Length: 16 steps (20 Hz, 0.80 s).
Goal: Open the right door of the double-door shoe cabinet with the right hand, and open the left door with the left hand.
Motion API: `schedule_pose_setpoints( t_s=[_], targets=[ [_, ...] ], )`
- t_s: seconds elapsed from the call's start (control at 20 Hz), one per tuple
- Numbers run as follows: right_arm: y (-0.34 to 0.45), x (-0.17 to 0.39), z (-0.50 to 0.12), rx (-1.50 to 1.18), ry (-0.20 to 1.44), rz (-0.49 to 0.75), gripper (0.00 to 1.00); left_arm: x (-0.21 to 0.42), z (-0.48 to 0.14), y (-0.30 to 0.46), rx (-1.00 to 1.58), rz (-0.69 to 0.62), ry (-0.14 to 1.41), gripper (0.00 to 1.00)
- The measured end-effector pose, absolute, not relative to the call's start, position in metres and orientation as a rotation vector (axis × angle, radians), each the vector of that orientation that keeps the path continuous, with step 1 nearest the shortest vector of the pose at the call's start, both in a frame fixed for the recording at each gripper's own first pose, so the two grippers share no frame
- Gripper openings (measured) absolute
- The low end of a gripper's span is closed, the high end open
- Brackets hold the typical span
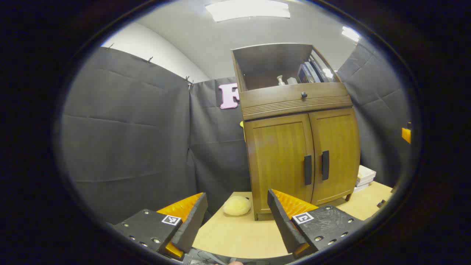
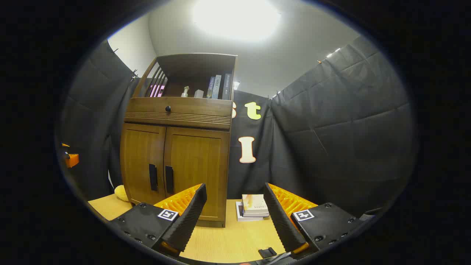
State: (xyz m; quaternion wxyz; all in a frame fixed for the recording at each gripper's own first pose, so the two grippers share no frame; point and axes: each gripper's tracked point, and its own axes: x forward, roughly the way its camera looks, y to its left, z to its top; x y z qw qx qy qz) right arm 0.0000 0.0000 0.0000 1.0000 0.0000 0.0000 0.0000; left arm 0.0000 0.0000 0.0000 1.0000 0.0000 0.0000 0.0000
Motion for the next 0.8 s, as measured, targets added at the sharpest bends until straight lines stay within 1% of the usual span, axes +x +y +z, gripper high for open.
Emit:
schedule_pose_setpoints(
  t_s=[0.8],
  targets=[
    [0.016, 0.015, -0.001, 0.005, 0.001, 0.033, 0.97, 0.0, 0.006, -0.002, 0.016, -0.02, -0.017, 0.96]
  ],
)
